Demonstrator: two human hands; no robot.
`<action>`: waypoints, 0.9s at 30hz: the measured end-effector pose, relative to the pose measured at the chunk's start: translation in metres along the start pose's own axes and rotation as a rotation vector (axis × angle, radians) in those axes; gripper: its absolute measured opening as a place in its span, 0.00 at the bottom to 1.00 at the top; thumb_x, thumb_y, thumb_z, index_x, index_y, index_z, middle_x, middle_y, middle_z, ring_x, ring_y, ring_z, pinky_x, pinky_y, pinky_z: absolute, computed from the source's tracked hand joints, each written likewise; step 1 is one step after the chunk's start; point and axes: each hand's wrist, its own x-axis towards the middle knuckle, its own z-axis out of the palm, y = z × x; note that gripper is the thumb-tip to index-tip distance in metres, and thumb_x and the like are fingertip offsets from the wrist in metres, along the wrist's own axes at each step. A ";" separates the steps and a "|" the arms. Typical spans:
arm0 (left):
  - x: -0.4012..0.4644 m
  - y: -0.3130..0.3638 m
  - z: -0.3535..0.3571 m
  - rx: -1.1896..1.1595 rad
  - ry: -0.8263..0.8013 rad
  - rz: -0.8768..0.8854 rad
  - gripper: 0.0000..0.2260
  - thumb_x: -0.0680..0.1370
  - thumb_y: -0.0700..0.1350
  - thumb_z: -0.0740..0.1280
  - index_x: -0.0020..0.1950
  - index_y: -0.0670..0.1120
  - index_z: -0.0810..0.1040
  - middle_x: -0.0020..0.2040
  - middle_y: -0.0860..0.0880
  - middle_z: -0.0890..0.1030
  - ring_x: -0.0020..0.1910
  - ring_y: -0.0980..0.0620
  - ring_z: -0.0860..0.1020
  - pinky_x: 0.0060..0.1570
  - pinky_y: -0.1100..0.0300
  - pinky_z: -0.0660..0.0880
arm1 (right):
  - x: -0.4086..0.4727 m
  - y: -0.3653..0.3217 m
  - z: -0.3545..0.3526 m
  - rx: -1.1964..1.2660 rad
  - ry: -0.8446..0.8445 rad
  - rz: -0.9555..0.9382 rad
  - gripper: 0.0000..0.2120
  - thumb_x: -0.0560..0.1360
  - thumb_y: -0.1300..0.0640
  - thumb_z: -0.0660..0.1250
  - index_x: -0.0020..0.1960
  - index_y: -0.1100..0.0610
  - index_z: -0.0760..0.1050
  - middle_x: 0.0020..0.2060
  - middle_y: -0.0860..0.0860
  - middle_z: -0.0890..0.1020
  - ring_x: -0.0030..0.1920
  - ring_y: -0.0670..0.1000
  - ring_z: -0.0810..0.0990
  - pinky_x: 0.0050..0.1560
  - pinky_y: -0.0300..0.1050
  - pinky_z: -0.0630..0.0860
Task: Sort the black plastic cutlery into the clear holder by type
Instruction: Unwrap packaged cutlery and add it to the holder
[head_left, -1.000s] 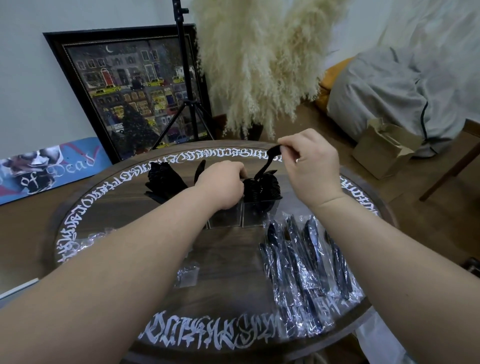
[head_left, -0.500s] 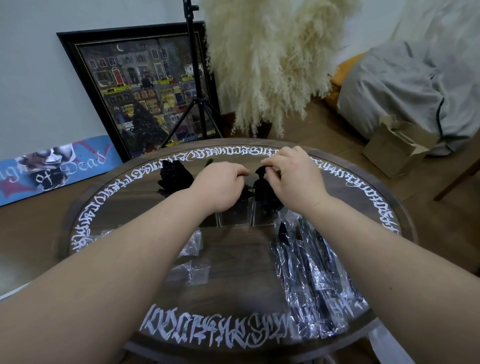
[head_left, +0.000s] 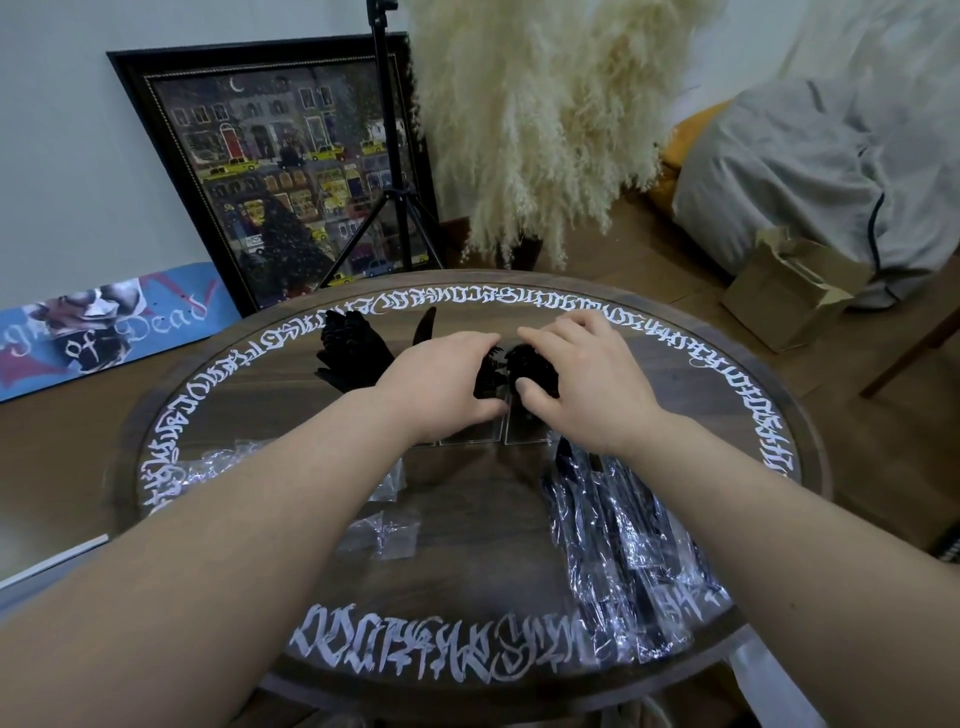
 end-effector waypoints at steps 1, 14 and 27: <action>-0.001 0.000 0.000 0.007 0.009 0.001 0.34 0.72 0.59 0.69 0.74 0.49 0.63 0.70 0.51 0.71 0.66 0.51 0.71 0.60 0.56 0.71 | -0.001 -0.001 -0.001 0.007 -0.003 0.004 0.25 0.74 0.45 0.62 0.68 0.55 0.72 0.58 0.49 0.79 0.64 0.55 0.67 0.65 0.56 0.67; -0.072 0.041 -0.009 -0.048 0.172 0.074 0.29 0.75 0.57 0.67 0.74 0.51 0.66 0.72 0.54 0.68 0.71 0.55 0.64 0.68 0.60 0.63 | -0.063 -0.018 -0.025 0.124 0.061 0.051 0.18 0.76 0.54 0.65 0.65 0.55 0.74 0.60 0.49 0.78 0.62 0.53 0.71 0.59 0.46 0.68; -0.114 0.097 0.077 -0.106 -0.028 0.034 0.28 0.76 0.59 0.65 0.75 0.54 0.63 0.73 0.54 0.66 0.72 0.51 0.60 0.71 0.55 0.59 | -0.167 0.018 0.007 0.048 -0.246 0.288 0.24 0.76 0.48 0.65 0.70 0.53 0.69 0.68 0.49 0.69 0.68 0.52 0.65 0.66 0.46 0.65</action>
